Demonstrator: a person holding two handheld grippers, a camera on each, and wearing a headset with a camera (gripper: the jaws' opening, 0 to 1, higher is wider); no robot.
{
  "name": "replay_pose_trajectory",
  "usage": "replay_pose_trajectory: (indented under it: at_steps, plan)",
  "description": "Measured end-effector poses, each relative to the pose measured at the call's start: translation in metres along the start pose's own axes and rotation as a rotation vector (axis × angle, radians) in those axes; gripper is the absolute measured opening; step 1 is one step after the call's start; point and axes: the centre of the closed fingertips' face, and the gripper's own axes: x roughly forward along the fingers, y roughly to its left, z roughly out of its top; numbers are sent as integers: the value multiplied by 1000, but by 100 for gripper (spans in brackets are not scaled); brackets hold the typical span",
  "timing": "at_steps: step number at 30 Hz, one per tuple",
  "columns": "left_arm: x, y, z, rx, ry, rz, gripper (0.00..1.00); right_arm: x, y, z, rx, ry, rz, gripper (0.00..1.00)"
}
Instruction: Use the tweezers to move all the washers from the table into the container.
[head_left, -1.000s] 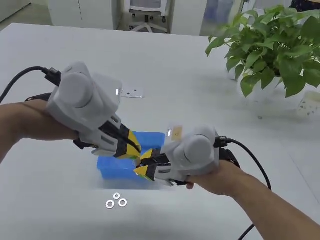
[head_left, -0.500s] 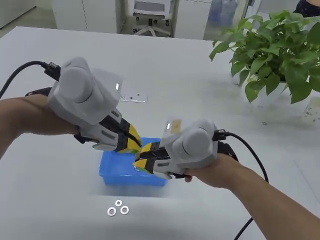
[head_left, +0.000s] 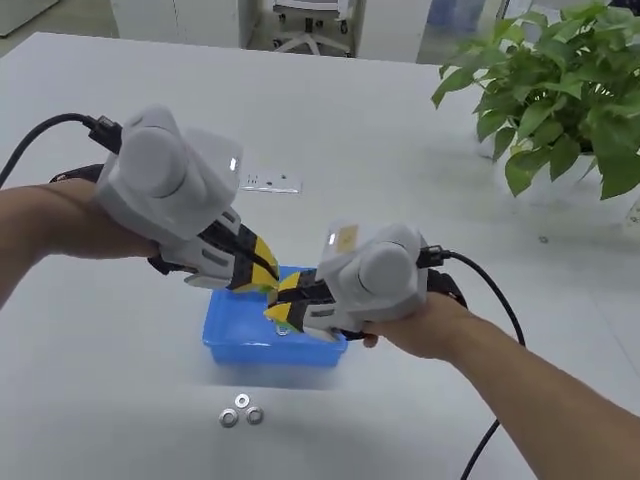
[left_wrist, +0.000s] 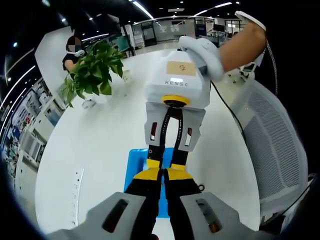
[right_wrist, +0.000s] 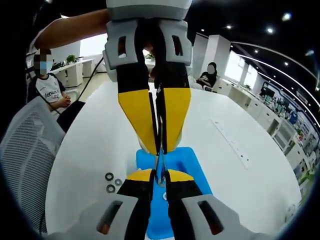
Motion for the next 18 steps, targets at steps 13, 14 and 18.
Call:
replay_pose_trajectory:
  at_steps: [13,14,18]
  plan:
    - [8,7,-22,-27,12,-6,6,21,-4,-11,19,10,22,11]
    - [9,8,-23,-28,12,-6,6,23,-4,-13,19,12,25,11]
    - [13,10,-29,-33,18,-8,6,27,-5,-17,23,20,33,11]
